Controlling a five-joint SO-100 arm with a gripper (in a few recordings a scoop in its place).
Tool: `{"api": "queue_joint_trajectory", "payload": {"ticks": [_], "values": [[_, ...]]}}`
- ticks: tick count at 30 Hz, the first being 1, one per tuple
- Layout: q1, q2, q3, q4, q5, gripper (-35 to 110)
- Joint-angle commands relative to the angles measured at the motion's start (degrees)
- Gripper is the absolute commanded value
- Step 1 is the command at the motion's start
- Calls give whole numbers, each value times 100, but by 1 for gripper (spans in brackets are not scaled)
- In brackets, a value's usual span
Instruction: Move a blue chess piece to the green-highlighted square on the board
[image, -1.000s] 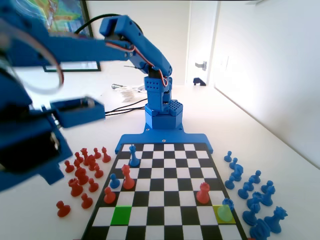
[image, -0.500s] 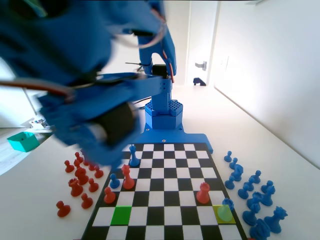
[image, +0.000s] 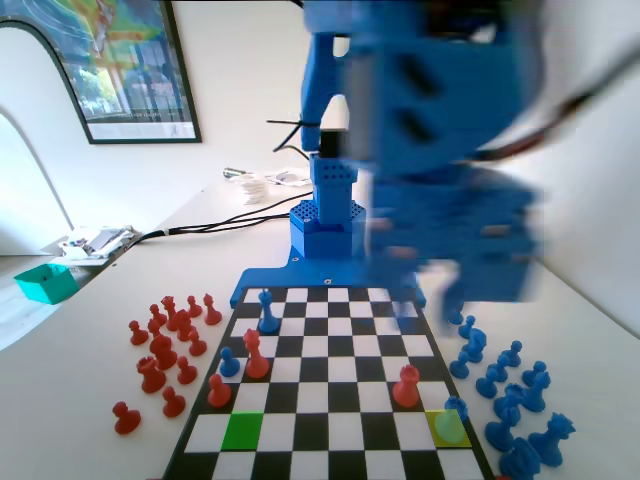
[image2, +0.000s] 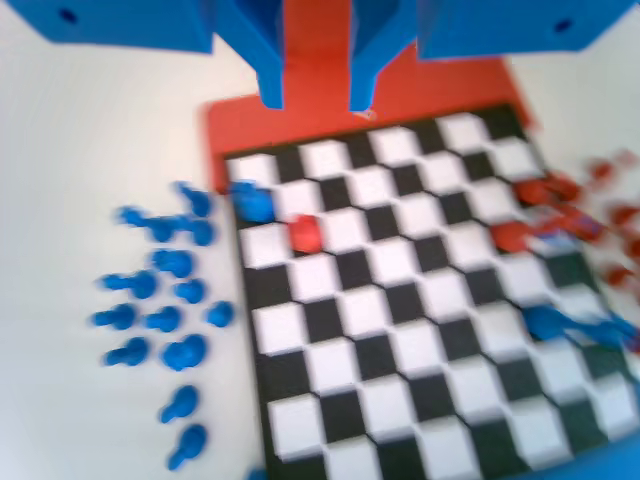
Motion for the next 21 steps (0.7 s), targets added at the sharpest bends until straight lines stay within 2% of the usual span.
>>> {"api": "queue_joint_trajectory", "payload": {"ticks": [1, 8, 21], "values": [[-554, 343, -360, -35, -220, 12], [-747, -606, -1046, 26, -562, 12], [-264, -1793, -1204, -721, -861, 13]]}}
